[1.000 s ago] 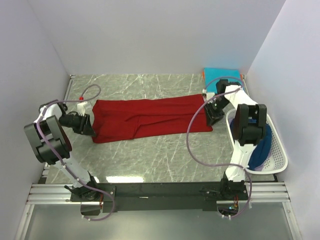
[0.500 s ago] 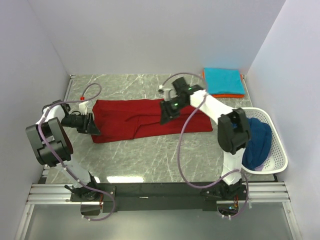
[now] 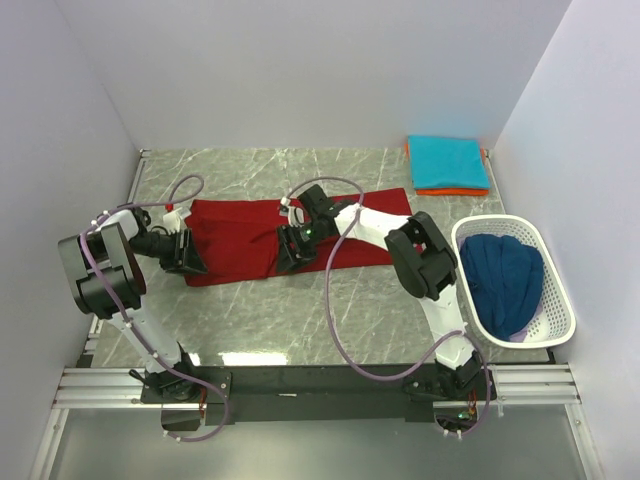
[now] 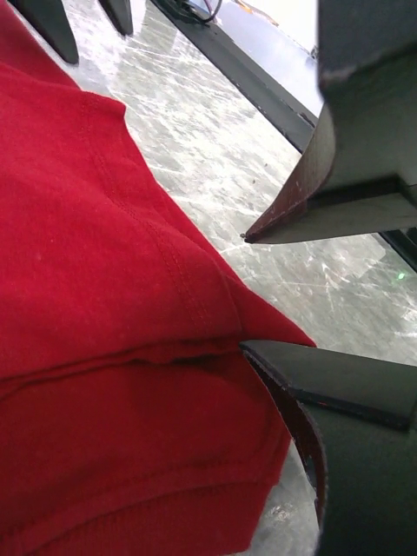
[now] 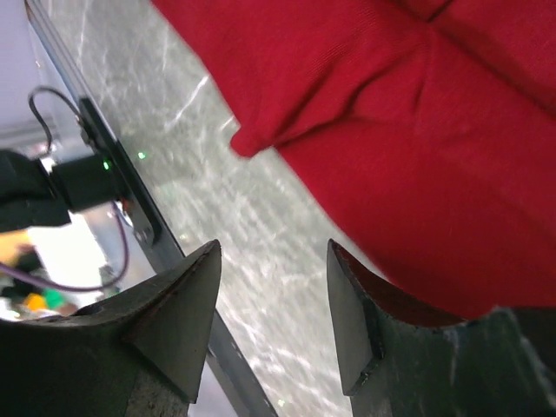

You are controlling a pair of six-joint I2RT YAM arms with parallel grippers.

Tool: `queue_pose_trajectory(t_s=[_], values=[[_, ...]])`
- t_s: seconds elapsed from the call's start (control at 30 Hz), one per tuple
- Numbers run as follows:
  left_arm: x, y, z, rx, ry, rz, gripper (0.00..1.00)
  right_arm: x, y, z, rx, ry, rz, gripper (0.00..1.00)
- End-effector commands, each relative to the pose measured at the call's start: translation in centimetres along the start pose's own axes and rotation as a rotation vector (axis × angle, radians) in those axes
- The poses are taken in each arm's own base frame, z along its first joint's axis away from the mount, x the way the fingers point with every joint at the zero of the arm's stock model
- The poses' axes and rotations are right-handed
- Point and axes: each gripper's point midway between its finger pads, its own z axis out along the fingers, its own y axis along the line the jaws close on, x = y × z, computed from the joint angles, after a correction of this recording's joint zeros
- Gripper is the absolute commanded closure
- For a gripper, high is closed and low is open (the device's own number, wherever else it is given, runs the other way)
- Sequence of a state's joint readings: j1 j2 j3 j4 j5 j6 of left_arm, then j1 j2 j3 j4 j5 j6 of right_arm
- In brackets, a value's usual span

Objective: Fold and stack the t-shirts
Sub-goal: Fold the tshirt

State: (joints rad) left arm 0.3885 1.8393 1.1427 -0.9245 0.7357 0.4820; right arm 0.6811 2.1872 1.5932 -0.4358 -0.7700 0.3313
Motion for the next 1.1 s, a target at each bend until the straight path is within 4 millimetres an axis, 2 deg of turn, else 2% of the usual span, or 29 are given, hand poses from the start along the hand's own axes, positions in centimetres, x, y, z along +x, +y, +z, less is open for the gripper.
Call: queue_pose_trajectory(t_s=[0.0,0.1,0.4,0.8,1.07], values=[[0.1,0.2,0.0,-0.019,-0.002,-0.028,0.46,-1.7,2.0,1.2,-0.067,-0.04,0.032,0.41],[0.0,0.5,0.2,-0.027,-0.011,-0.048,0.46,-1.6,2.1,2.1,-0.077,-0.038,0.048,0.37],[-1.5,-0.2,0.4,0.027,-0.046,-0.054,0.55,-1.8,2.2,3.7,-0.103,-0.032,0.079,0.38],[-2.2,-1.2,0.2,0.043,-0.058,-0.031,0.6,-2.7,2.8,4.6,-0.136,-0.032,0.088,0.46],[-3.0,-1.2,-0.4,0.027,-0.063,-0.016,0.59,-3.0,2.8,4.8,-0.141,-0.034,0.085,0.55]])
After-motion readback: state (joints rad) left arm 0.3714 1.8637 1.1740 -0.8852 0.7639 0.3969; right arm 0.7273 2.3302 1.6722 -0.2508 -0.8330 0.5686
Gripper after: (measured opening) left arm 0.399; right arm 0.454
